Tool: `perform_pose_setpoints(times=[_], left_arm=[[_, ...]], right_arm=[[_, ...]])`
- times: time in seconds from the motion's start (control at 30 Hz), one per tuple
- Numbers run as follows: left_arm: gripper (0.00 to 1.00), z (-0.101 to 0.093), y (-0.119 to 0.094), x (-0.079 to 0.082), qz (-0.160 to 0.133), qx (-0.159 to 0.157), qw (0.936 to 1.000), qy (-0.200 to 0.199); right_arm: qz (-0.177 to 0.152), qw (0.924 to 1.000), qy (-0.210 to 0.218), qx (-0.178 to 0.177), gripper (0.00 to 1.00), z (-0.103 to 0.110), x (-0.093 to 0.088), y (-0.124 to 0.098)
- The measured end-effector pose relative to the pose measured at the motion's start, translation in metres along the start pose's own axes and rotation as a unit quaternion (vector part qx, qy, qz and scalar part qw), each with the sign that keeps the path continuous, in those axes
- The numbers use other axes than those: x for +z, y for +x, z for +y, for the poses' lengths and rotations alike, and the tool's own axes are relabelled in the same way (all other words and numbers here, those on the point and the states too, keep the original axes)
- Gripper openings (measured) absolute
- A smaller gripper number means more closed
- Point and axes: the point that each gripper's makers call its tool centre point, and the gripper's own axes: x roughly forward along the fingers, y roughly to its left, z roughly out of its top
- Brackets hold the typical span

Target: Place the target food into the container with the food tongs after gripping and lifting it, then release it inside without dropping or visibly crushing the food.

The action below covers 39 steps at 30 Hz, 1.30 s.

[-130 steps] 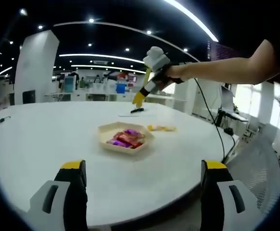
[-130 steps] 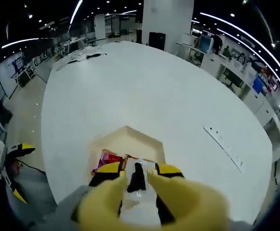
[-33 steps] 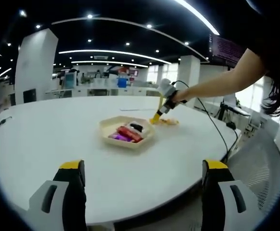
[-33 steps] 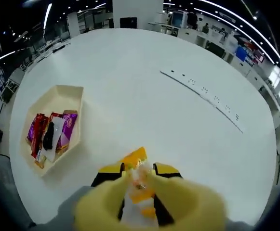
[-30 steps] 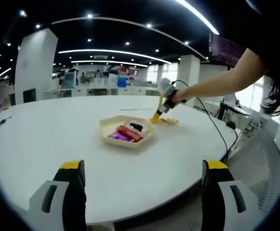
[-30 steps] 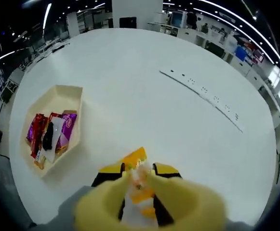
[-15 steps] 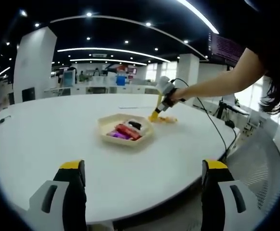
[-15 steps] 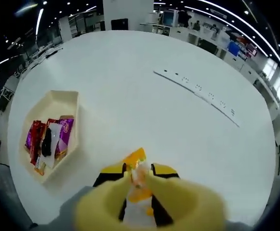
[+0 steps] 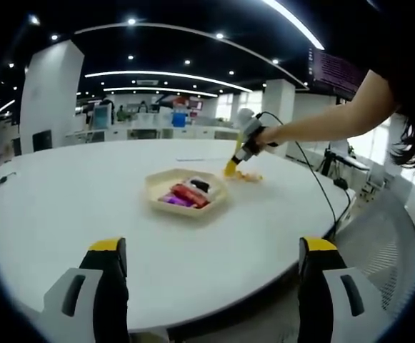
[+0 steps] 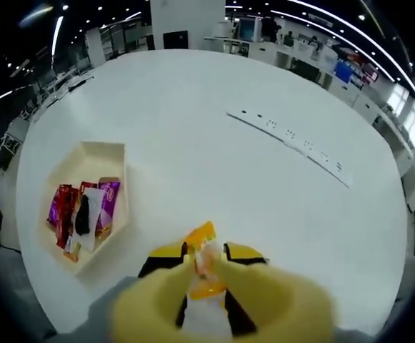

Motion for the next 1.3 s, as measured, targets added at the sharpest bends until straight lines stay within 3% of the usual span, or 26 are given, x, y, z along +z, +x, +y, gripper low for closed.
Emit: perform_pose_setpoints(times=[0.8, 1.3], left_arm=[[0.97, -0.002, -0.002, 0.008, -0.027, -0.006, 0.9996, 0.002], [0.97, -0.002, -0.004, 0.010, -0.036, -0.004, 0.9993, -0.002]], right_arm=[[-0.033, 0.9994, 0.008, -0.003, 0.19, 0.019, 0.023, -0.074], [-0.040, 0.9992, 0.010, -0.004, 0.20, 0.026, 0.030, -0.083]])
